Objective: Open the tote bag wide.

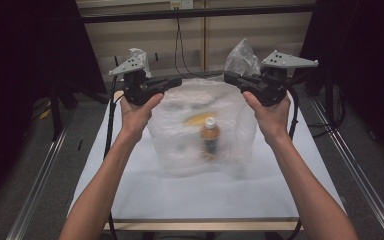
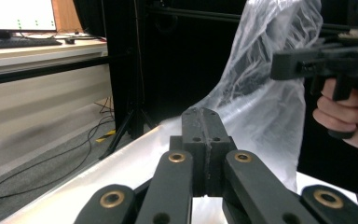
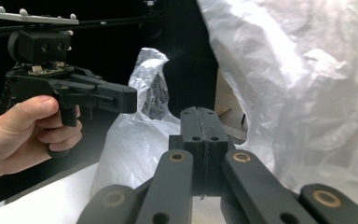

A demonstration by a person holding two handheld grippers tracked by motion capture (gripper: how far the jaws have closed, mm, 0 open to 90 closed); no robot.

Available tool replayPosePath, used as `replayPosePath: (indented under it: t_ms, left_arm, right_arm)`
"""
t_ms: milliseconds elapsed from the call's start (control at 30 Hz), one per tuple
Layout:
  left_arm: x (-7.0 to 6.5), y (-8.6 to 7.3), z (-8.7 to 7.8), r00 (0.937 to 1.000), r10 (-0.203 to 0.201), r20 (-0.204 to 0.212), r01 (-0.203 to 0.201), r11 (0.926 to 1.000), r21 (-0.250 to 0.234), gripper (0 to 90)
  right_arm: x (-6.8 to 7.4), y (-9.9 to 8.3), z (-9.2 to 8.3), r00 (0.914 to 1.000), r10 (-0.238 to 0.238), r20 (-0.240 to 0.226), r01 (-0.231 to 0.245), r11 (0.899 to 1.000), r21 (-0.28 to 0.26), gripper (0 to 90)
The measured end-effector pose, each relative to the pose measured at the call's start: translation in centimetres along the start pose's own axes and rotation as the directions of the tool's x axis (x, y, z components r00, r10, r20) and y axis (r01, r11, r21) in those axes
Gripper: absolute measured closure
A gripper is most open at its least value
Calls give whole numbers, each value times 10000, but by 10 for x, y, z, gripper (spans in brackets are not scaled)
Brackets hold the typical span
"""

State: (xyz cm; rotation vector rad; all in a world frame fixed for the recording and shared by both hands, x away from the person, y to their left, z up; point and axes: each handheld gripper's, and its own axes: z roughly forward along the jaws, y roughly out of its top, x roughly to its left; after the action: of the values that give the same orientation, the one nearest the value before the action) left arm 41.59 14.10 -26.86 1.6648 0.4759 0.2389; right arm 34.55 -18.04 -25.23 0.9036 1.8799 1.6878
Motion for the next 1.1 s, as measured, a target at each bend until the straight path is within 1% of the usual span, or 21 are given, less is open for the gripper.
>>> replayPosePath:
  t_ms: [33,100,167,200,233,267,300,400,433,467,533,600,633,700,767,800,833,900,967,1033,1100]
  left_arm:
    - [3,2,3,10000,-33,-90,34,10000,82,900]
    - [7,5,8,9999,-121,-53,122,9996,242,900]
    - [11,8,14,9997,-43,-249,52,9993,375,900]
    - [12,9,19,9989,122,-442,-92,9977,666,900]
    - [14,9,24,9984,199,-532,-148,9953,955,900]
    - [16,10,27,9987,180,-478,-126,9937,1112,900]
    - [17,9,30,9990,148,-428,-97,9933,1149,900]
    - [18,3,36,9996,-44,-269,80,9908,1353,900]
    - [17,0,38,9999,-112,-84,123,9898,1421,900]
    - [15,-3,39,10000,-16,22,12,9884,1516,900]
    - [13,-9,42,9998,-8,207,-26,9865,1640,900]
    - [11,-15,45,9998,98,150,-125,9816,1904,900]
    - [11,-17,46,9997,77,213,-117,9799,1992,900]
    - [9,-20,46,9994,-10,354,-56,9826,1857,900]
    - [4,-25,47,9988,23,488,-117,9812,1926,900]
    - [2,-28,48,9980,118,627,-243,9791,2021,900]
    - [-1,-31,49,9973,85,727,-234,9782,2063,900]
    - [-5,-39,49,9962,-29,875,-144,9804,1963,900]
    - [-7,-48,53,9970,81,764,-251,9740,2250,900]
    - [-9,-56,55,9960,-55,897,-156,9722,2335,900]
    - [-10,-62,56,9959,-25,903,-200,9687,2475,900]
  right_arm:
    - [-1,1,1,9999,33,161,-33,10000,23,900]
    - [-3,2,3,9996,107,276,-106,9999,-39,900]
    - [-5,4,6,9989,120,453,-121,9999,11,900]
    - [-7,5,7,9987,185,467,-189,9998,62,900]
    - [-8,5,10,9983,180,556,-188,9997,137,900]
    - [-9,6,12,9976,166,671,-179,9997,181,900]
    - [-11,6,14,9973,186,710,-203,9995,238,900]
    - [-12,5,17,9970,341,693,-357,9991,220,900]
    - [-12,5,18,9971,330,684,-348,9991,243,900]
    - [-12,4,19,9970,324,704,-345,9990,298,900]
    - [-12,1,19,9978,343,570,-358,9990,267,900]
    - [-13,-2,20,9979,389,513,-404,9988,291,900]
    - [-13,-4,20,9982,345,492,-358,9990,271,900]
    - [-12,-5,19,9982,374,469,-388,9988,291,900]
    - [-11,-6,19,9987,330,389,-341,9990,283,900]
    - [-11,-7,19,9990,344,284,-351,9991,256,900]
    - [-11,-8,19,9990,359,278,-366,9990,258,900]
    - [-10,-11,19,9992,375,142,-379,9989,266,900]
    - [-10,-14,20,9992,377,110,-380,9988,324,900]
    - [-10,-17,22,9992,384,128,-388,9987,317,900]
    - [-10,-19,22,9993,374,99,-378,9985,387,900]
